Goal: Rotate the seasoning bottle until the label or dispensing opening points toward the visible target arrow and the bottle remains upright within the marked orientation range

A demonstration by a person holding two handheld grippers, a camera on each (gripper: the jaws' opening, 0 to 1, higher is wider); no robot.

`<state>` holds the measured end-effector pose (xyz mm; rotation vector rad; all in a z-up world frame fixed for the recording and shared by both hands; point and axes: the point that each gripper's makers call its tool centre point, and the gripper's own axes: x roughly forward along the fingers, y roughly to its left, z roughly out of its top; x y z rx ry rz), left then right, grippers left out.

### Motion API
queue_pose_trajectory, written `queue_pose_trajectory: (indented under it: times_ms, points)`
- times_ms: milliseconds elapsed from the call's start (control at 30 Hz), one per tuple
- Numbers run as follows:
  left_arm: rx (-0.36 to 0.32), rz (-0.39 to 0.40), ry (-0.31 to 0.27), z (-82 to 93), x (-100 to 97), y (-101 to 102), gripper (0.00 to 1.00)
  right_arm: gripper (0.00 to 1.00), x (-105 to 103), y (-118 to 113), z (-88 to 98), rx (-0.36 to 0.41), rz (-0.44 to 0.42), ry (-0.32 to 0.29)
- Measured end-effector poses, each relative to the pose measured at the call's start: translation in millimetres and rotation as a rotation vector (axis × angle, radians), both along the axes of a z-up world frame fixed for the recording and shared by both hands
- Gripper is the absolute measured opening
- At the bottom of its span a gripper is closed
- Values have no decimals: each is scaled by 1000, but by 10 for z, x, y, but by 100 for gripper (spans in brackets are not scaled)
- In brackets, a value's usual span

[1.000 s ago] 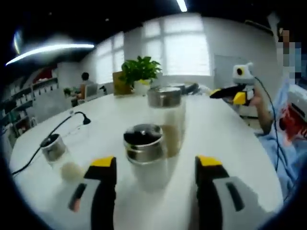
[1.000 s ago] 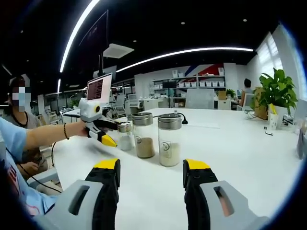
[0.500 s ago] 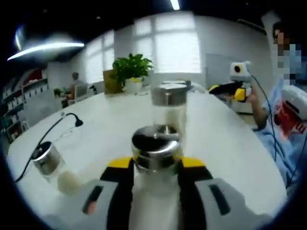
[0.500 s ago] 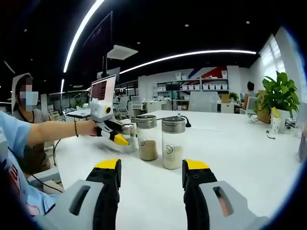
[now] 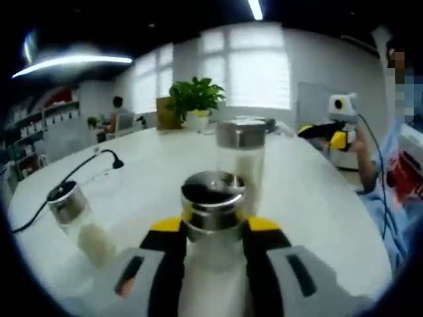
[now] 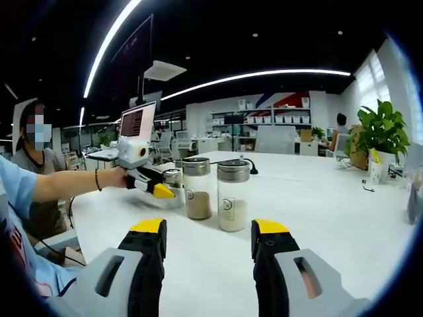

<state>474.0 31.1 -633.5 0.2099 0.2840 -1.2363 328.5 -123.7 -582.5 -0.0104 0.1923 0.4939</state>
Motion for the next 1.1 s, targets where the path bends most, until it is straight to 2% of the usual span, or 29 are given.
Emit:
queue_pose_trajectory:
  times_ms: [67, 133, 233, 400, 700, 800, 900, 933, 1000, 1033, 1100]
  points:
    - [12, 29, -9, -1, 14, -6, 35, 54, 16, -32, -14, 5, -13, 7]
    - [14, 47, -12, 0, 40, -3, 35, 61, 32, -81, -30, 19, -42, 19]
    - [3, 78, 1, -1, 69, -1, 35, 68, 47, -163, -76, -25, -74, 30]
    - [9, 148, -1, -4, 80, -5, 35, 77, 57, -186, -65, -30, -87, 25]
    - [-1, 282, -16, -2, 131, 11, 35, 80, 37, -217, -93, -62, -79, 40]
    - [-6, 374, -6, -1, 170, 56, 35, 80, 40, -281, -87, -58, -95, 44]
    - [28, 527, 0, -4, 206, 151, 35, 75, 44, -295, -79, -46, -97, 41]
    - [45, 562, 4, -4, 204, 174, 35, 73, 45, -296, -68, -44, -95, 35]
    - [39, 628, 23, 4, 191, 214, 35, 74, 45, -315, -31, -33, -104, 24]
    - [42, 638, 8, 10, 195, 221, 35, 76, 42, -321, -9, -40, -108, 11]
    - [17, 661, 17, 12, 182, 222, 35, 79, 43, -329, 20, -54, -117, -5]
